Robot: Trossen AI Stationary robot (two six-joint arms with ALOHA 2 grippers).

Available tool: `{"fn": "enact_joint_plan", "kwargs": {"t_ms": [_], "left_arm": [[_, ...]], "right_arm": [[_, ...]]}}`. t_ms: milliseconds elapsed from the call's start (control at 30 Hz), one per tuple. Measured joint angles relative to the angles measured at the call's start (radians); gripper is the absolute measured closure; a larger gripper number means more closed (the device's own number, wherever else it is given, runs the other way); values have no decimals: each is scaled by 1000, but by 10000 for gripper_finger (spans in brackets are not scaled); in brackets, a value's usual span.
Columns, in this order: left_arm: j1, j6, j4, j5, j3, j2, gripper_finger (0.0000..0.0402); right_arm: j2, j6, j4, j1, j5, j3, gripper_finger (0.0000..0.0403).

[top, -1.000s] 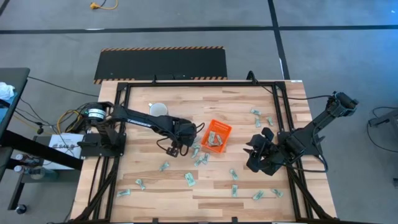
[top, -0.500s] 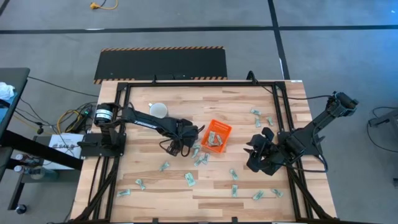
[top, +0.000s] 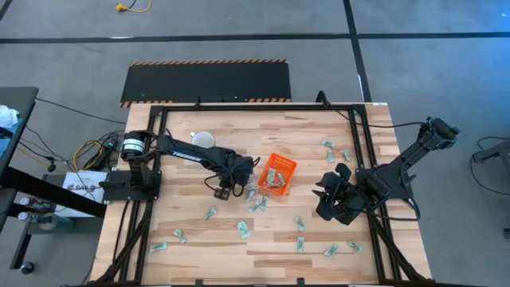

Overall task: Pick and place Stevia / Truvia into bins
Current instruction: Put the stevia packet into the basket

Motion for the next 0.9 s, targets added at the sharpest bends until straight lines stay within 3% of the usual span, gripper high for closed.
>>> {"fn": "enact_joint_plan", "kwargs": {"t_ms": [167, 600, 733, 900], "left_arm": [[0, -56, -41, 4, 39, 6, 394], [-15, -71, -209, -21, 303, 8, 400], [-15, -50, -156, -24, 392, 6, 401], [-5, -22, 86, -13, 416, 4, 401]], "right_arm": [[0, 0, 0, 0, 0, 0, 282], [0, 14, -1, 0, -35, -1, 282], [0, 55, -12, 1, -92, -1, 282], [0, 100, -16, 29, -120, -1, 282]]}}
